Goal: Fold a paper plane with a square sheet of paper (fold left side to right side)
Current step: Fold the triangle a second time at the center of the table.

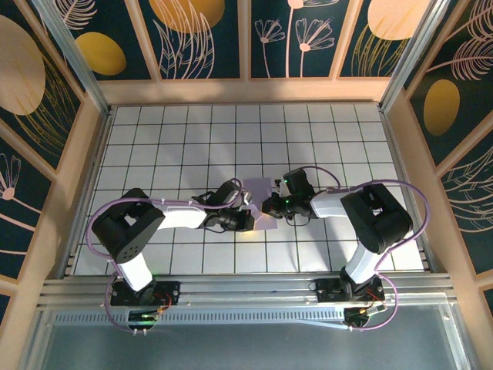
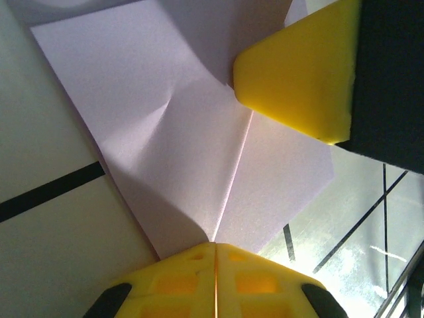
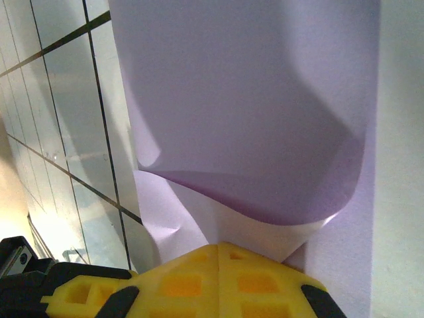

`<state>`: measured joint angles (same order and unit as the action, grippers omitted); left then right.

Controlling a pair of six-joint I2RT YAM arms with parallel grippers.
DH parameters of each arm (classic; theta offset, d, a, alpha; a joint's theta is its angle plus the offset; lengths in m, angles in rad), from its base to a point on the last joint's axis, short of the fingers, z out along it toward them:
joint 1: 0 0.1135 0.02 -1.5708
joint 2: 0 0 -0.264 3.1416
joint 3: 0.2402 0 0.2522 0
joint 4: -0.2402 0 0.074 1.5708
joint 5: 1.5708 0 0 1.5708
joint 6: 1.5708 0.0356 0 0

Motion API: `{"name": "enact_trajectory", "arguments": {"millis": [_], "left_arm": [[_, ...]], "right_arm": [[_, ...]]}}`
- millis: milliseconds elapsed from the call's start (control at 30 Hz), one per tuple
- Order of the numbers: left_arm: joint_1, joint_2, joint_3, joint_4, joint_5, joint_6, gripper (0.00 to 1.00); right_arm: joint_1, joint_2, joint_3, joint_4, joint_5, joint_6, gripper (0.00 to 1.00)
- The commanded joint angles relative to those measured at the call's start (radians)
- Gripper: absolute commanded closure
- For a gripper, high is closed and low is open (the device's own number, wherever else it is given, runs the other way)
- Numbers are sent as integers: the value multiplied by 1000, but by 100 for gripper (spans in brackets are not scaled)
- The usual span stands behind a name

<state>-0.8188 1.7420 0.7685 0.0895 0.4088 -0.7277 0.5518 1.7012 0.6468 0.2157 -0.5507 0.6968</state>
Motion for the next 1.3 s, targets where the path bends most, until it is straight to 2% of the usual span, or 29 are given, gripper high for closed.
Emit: {"name": "enact_trajectory", "arguments": {"millis": [0,367,567,867,1267], "left_arm": [[2,-11,-34,-5,40,-9,92],[-3,-22,-74,-26,52,8,94],[-3,-88,-88,-30,57,16,95],[21,-199,-46,-72,-30,10,96],[25,-5,69,-71,-57,42,100]], "right_arm": [[13,31,1,-90,56,-28,100],[13,37,7,-104,61,-33,100],[13,35,9,-108,61,-36,100],[13,33,11,-111,61,-39,100],[14,31,12,-115,60,-40,100]]}}
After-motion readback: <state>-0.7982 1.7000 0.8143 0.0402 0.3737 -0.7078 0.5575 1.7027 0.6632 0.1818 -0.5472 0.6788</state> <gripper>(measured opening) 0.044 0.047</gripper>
